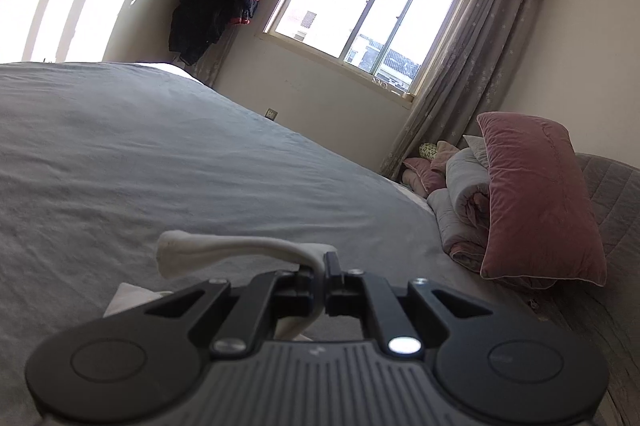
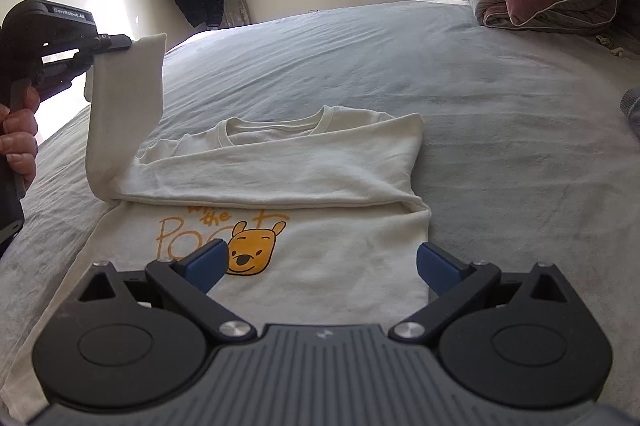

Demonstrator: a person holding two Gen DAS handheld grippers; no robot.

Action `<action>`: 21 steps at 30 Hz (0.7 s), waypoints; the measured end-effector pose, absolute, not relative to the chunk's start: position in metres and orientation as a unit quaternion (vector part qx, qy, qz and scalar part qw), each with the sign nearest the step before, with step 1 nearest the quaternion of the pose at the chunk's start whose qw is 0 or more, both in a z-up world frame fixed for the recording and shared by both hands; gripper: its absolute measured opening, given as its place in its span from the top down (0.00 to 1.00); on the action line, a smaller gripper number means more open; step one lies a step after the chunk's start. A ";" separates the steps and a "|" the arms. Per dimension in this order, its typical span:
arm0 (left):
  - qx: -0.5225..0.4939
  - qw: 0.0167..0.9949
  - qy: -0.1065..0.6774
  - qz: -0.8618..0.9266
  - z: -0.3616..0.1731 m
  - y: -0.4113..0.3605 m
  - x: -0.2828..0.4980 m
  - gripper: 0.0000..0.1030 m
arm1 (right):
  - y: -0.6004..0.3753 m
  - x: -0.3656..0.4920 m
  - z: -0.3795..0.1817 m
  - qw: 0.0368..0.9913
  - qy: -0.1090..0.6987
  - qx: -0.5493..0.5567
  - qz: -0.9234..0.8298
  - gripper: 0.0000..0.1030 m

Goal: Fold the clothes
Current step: 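Fold the held sleeve across the sweatshirt chest with the left gripper and release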

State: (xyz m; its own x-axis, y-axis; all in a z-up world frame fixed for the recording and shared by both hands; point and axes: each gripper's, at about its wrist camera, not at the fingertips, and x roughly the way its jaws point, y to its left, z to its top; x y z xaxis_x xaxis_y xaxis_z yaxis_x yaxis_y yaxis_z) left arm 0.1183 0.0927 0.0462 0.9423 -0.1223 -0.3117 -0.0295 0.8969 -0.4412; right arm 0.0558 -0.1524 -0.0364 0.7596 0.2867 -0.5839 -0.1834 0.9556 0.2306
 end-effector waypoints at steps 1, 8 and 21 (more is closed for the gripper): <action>-0.230 0.957 0.175 -0.031 0.042 0.086 0.119 0.96 | -0.155 0.057 -0.036 0.934 0.324 0.088 0.124 0.01; -0.235 0.944 0.224 -0.059 0.009 0.052 0.124 0.96 | -0.167 0.062 -0.039 0.928 0.336 0.131 0.096 0.01; -0.201 0.906 0.351 -0.122 -0.062 0.041 0.131 0.75 | -0.196 0.068 -0.053 0.898 0.373 0.230 0.046 0.01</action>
